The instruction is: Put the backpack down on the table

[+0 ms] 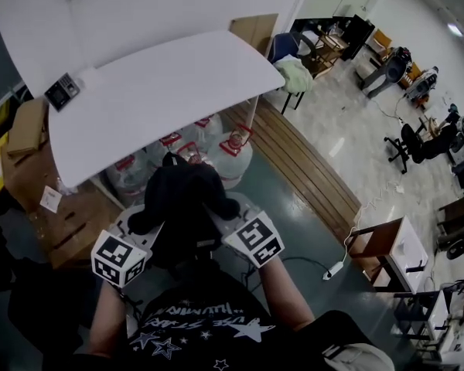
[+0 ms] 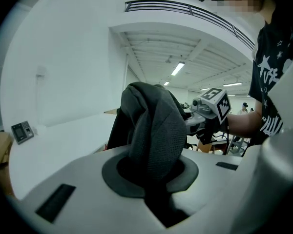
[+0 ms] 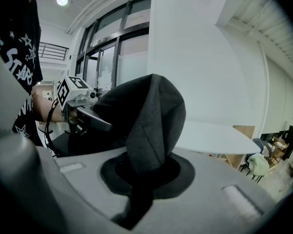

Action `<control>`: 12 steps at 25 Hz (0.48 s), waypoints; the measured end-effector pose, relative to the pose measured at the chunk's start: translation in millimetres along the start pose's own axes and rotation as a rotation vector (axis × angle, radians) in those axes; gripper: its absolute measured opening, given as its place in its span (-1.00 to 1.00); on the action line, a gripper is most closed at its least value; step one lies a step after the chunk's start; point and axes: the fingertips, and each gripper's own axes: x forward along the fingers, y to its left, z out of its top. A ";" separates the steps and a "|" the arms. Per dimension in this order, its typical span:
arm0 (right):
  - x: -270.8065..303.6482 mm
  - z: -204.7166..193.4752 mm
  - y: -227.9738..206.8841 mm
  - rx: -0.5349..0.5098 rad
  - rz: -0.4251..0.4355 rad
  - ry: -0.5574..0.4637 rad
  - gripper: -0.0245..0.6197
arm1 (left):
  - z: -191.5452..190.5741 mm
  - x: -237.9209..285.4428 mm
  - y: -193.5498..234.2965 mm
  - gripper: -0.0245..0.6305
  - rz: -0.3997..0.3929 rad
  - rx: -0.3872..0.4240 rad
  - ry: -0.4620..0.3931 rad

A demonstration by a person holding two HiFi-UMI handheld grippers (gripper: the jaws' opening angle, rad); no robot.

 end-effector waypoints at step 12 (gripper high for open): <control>16.8 21.5 -125.1 -0.055 -0.012 -0.044 -0.82 | 65.3 98.3 47.7 -0.76 0.026 0.029 -0.013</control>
